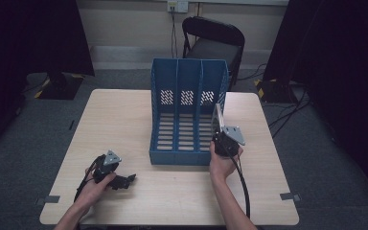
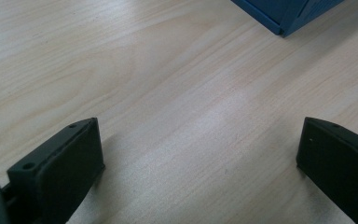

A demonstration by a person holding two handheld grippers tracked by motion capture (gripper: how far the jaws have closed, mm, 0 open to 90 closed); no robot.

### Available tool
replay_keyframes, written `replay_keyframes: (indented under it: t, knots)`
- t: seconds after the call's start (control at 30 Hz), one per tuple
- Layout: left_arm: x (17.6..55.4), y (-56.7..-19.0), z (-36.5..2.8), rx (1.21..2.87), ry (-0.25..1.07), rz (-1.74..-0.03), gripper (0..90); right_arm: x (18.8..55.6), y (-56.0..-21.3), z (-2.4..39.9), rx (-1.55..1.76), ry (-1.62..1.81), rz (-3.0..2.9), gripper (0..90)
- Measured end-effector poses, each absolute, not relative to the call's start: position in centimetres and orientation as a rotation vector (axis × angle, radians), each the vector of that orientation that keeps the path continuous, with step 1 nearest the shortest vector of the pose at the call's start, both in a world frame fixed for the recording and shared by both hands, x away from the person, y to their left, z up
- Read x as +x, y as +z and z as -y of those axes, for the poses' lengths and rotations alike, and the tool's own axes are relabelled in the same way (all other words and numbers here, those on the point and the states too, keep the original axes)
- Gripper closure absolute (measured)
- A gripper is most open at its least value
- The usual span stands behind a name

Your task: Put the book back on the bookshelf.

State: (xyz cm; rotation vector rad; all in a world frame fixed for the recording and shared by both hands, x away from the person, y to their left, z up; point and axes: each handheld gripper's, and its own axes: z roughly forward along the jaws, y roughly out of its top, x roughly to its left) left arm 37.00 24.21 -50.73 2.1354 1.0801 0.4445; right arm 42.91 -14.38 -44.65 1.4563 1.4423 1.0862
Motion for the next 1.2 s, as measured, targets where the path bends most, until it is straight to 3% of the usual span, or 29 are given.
replay_keyframes:
  t: [0.57, 0.8, 1.2]
  knots:
    - [37.0, -50.73, -24.21, 2.136, 0.445, -1.08, 0.0, 43.15, -44.51, 14.54, 1.458, 1.095, -1.452, 67.4]
    - [37.0, -50.73, -24.21, 2.135, 0.445, -1.08, 0.0, 43.36, -44.68, 14.56, 1.472, 1.126, -1.467, 55.5]
    - [37.0, -50.73, -24.21, 2.135, 0.445, -1.08, 0.0, 43.41, -44.63, 14.95, 1.482, 1.175, -1.498, 42.9]
